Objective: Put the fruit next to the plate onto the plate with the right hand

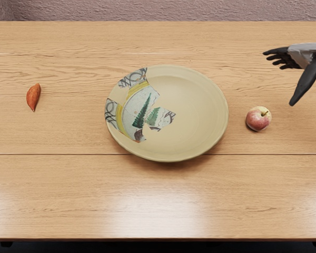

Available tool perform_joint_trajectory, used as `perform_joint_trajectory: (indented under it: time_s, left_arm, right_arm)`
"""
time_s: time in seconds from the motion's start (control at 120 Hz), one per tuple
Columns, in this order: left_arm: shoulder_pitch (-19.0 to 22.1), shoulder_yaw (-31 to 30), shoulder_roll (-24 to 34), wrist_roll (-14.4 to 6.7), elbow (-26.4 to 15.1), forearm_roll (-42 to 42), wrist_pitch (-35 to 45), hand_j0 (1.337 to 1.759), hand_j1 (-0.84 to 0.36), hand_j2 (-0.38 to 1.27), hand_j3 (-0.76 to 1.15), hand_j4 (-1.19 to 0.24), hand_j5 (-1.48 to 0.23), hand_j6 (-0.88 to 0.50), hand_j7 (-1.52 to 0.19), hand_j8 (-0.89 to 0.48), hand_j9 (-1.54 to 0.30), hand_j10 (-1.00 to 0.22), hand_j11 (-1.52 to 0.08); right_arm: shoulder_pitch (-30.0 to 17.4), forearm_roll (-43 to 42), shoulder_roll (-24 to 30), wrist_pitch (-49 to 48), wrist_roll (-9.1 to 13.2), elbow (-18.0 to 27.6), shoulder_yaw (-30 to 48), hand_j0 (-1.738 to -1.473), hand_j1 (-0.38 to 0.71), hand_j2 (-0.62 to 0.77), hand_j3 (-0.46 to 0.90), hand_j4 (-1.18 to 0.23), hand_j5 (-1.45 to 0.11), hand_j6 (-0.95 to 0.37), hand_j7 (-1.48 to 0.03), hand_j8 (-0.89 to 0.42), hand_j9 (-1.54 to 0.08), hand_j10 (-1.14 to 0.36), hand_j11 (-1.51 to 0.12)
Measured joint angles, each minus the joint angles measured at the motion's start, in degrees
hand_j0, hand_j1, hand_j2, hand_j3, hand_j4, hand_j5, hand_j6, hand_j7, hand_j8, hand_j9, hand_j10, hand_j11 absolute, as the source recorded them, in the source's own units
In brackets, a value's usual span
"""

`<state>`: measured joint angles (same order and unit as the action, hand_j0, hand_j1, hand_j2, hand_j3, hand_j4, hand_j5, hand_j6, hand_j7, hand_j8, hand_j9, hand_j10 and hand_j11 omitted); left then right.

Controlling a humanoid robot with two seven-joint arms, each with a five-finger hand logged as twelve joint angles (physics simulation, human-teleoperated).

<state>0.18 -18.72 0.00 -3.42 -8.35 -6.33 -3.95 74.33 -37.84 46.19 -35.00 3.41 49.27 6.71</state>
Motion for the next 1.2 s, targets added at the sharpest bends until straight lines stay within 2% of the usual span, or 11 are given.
perform_joint_trajectory:
  time_s: [0.133,0.175,0.217,0.283,0.333,0.392,0.458,0.6,0.842,0.958,1.2]
  left_arm:
    - [0.0,0.01,0.0,0.0,0.0,-0.01,0.0,1.658,0.06,0.05,0.0,-0.24,-0.32,-0.24,-0.32,-0.24,-0.32,-0.24,-0.32]
    - [0.0,0.0,0.0,0.0,0.0,-0.01,0.0,1.658,0.06,0.05,0.0,-0.24,-0.32,-0.24,-0.32,-0.24,-0.32,-0.24,-0.32]
    - [0.0,0.0,0.0,0.0,0.0,0.0,0.0,1.658,0.06,0.05,0.0,-0.24,-0.32,-0.24,-0.32,-0.24,-0.32,-0.24,-0.32]
    - [0.0,0.0,0.0,0.0,0.0,0.0,0.0,1.658,0.06,0.05,0.0,-0.24,-0.32,-0.24,-0.32,-0.24,-0.32,-0.24,-0.32]
    - [0.0,0.0,0.0,-0.01,0.0,0.0,0.0,1.658,0.06,0.05,0.0,-0.24,-0.32,-0.24,-0.32,-0.24,-0.32,-0.24,-0.32]
    - [0.0,-0.01,0.0,0.0,0.0,0.0,0.0,1.658,0.06,0.05,0.0,-0.24,-0.32,-0.24,-0.32,-0.24,-0.32,-0.24,-0.32]
    - [0.0,0.0,0.0,0.0,0.0,0.0,0.0,1.658,0.06,0.05,0.0,-0.24,-0.32,-0.24,-0.32,-0.24,-0.32,-0.24,-0.32]
    - [0.0,-0.02,0.0,-0.01,0.0,0.0,0.0,1.658,0.06,0.05,0.0,-0.24,-0.32,-0.24,-0.32,-0.24,-0.32,-0.24,-0.32]
    - [0.0,0.0,0.0,-0.01,0.0,0.0,0.0,1.658,0.06,0.05,0.0,-0.24,-0.32,-0.24,-0.32,-0.24,-0.32,-0.24,-0.32]
    - [0.0,0.0,0.0,0.0,0.0,0.0,0.0,1.658,0.06,0.05,0.0,-0.24,-0.32,-0.24,-0.32,-0.24,-0.32,-0.24,-0.32]
    - [0.0,0.0,0.0,0.0,0.0,0.0,0.0,1.658,0.06,0.05,0.0,-0.24,-0.32,-0.24,-0.32,-0.24,-0.32,-0.24,-0.32]
  right_arm:
    - [0.38,0.55,-1.04,0.0,0.75,1.49,0.14,-1.658,-0.32,0.0,0.0,-0.03,-0.03,-0.03,-0.03,-0.03,-0.03,-0.03,-0.03]
    - [0.91,0.68,-1.26,0.0,2.51,3.45,0.25,-1.658,-0.32,0.0,0.0,-0.03,-0.03,-0.03,-0.03,-0.03,-0.03,-0.03,-0.03]
    - [1.61,0.77,-1.39,0.0,5.79,5.98,0.32,-1.658,-0.32,0.0,0.0,-0.03,-0.03,-0.03,-0.03,-0.03,-0.03,-0.03,-0.03]
    - [2.39,1.04,-0.27,0.0,16.43,13.19,1.37,-1.658,-0.32,0.0,0.0,-0.03,-0.03,-0.03,-0.03,-0.03,-0.03,-0.03,-0.03]
    - [2.75,0.81,1.88,-0.01,22.21,19.99,2.42,-1.658,-0.32,0.0,0.0,-0.03,-0.04,-0.03,-0.03,-0.03,-0.03,-0.03,-0.03]
    - [3.04,-0.5,3.63,-0.01,26.23,26.1,3.17,-1.658,-0.32,0.0,0.0,-0.03,-0.04,-0.03,-0.04,-0.03,-0.04,-0.03,-0.04]
    - [3.2,-2.42,3.77,0.82,28.77,30.73,3.67,-1.658,-0.32,-0.01,0.0,-0.03,-0.04,-0.03,-0.04,-0.03,-0.04,-0.03,-0.04]
    - [2.38,-10.04,2.5,10.06,30.87,34.93,3.81,-1.658,-0.32,-0.01,0.0,-0.03,-0.04,-0.03,-0.04,-0.03,-0.04,-0.03,-0.04]
    - [-5.43,-17.81,3.49,23.84,31.52,40.3,3.7,-1.658,-0.32,0.0,0.0,-0.03,-0.04,-0.04,-0.04,-0.04,-0.04,-0.03,-0.04]
    - [-8.36,-19.73,2.26,26.88,31.57,38.87,3.66,-1.658,-0.31,0.0,0.0,-0.04,-0.04,-0.04,-0.04,-0.04,-0.04,-0.04,-0.04]
    - [-11.24,-24.82,-1.59,31.05,31.59,36.45,3.46,-1.658,-0.3,-0.01,0.0,-0.05,-0.06,-0.05,-0.06,-0.05,-0.06,-0.05,-0.06]
